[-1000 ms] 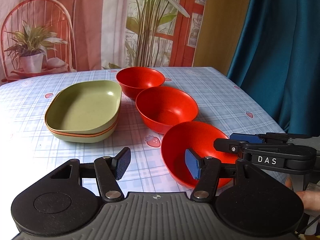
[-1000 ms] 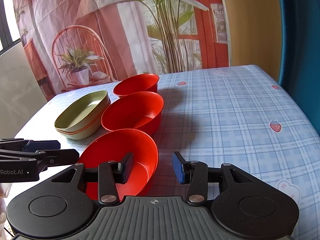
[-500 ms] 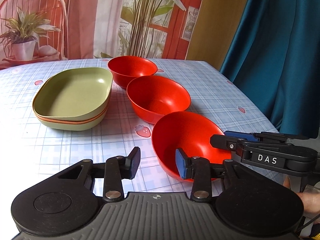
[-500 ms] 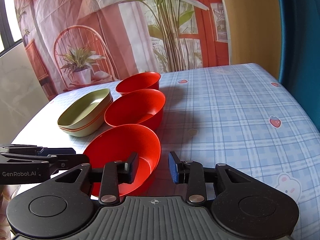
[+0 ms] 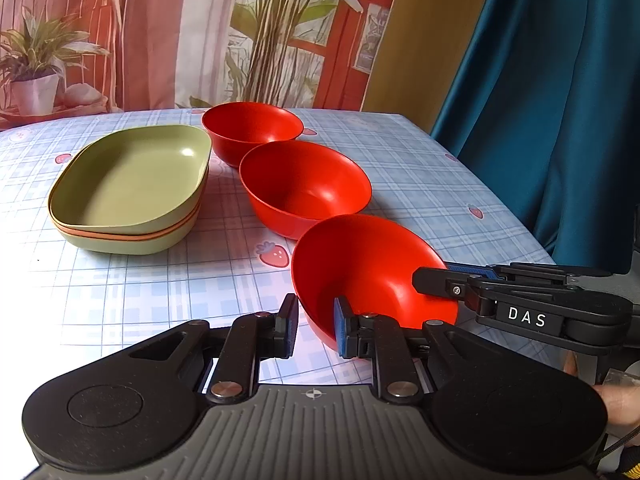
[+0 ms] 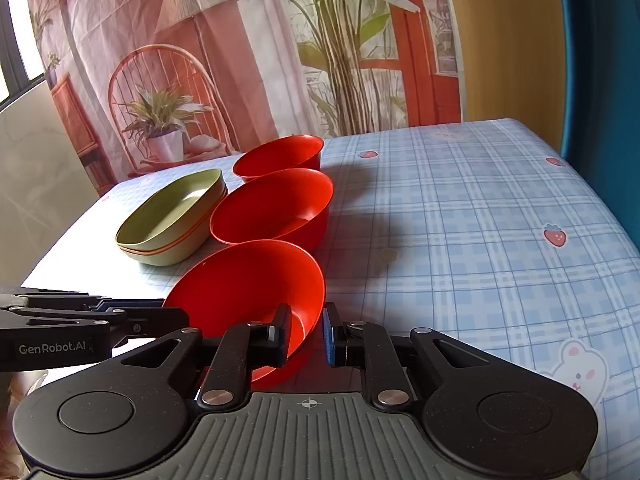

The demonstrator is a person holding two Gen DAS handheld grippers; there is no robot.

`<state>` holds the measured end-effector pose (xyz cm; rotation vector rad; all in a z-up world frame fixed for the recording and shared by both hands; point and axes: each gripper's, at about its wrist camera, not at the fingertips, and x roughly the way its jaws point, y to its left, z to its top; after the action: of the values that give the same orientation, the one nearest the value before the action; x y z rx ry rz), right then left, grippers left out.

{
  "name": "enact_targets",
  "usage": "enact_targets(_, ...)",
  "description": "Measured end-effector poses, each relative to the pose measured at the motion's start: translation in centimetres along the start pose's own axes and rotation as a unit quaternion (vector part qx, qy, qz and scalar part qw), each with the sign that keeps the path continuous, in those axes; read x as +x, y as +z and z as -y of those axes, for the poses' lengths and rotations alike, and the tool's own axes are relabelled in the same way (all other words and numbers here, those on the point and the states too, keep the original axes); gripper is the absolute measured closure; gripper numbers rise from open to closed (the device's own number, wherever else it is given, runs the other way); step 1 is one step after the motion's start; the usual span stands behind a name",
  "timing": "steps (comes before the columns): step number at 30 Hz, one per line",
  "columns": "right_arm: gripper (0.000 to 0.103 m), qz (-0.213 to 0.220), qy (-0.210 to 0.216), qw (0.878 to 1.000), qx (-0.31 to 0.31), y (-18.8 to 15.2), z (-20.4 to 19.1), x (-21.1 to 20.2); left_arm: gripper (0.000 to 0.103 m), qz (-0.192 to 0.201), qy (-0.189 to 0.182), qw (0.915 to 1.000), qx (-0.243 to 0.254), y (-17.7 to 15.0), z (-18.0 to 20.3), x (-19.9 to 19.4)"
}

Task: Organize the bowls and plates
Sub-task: 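Move the open left tool onto the rim of the nearest red bowl, then close the left tool on the red bowl's rim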

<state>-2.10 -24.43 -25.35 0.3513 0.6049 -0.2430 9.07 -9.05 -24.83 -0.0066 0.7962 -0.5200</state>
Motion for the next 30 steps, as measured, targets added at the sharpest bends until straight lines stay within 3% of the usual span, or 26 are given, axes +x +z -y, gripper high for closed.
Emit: enact_targets(30, 0.088, 0.013, 0.017, 1.000, -0.006, 1.5, -2.0, -2.0, 0.083, 0.046, 0.011, 0.9989, 0.006, 0.8, -0.1, -3.4)
